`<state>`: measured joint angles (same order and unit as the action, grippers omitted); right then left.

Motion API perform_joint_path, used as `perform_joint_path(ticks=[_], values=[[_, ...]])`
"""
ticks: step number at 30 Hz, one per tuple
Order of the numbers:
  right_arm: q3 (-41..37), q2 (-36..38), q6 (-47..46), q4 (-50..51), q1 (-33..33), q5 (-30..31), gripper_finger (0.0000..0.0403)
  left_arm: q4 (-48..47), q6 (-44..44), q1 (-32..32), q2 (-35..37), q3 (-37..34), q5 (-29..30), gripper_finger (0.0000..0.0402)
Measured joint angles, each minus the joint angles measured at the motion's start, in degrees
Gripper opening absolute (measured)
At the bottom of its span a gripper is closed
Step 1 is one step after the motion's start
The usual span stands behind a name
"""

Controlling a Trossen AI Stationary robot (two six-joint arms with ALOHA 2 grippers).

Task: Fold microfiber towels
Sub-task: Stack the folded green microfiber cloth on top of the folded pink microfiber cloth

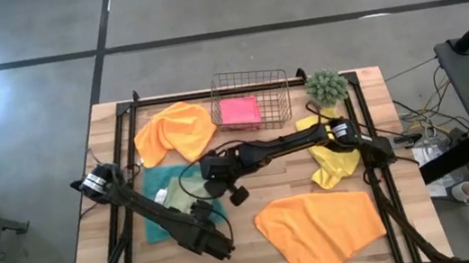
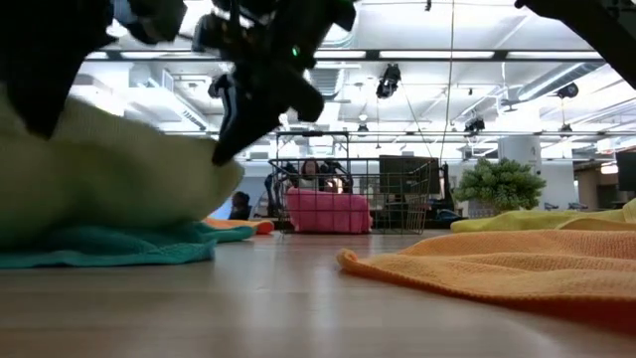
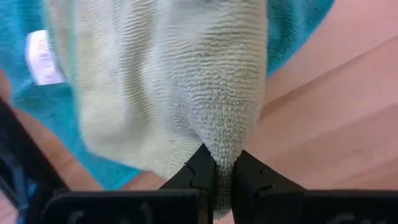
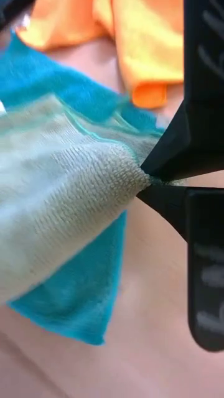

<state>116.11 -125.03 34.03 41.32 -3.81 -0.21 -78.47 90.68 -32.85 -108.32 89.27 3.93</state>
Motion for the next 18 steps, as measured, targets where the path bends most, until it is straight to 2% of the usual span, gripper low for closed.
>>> perform_joint_path(ticks=[8, 14, 18], values=[[5.6, 0.1, -5.0, 6.0, 0.0, 0.3, 0.0008, -2.6, -0.2, 0.3, 7.0, 0.0, 3.9, 0.0008], [10.1, 0.1, -9.5, 10.7, -0.1, 0.4, 0.0008, -3.6, -6.9, 1.1, 10.2, 0.2, 4.4, 0.0008], [13.9, 0.1, -12.3, 14.8, -0.2, 3.3, 0.0008, -3.7, -13.3, 2.1, 11.0, 0.2, 4.5, 0.0008]])
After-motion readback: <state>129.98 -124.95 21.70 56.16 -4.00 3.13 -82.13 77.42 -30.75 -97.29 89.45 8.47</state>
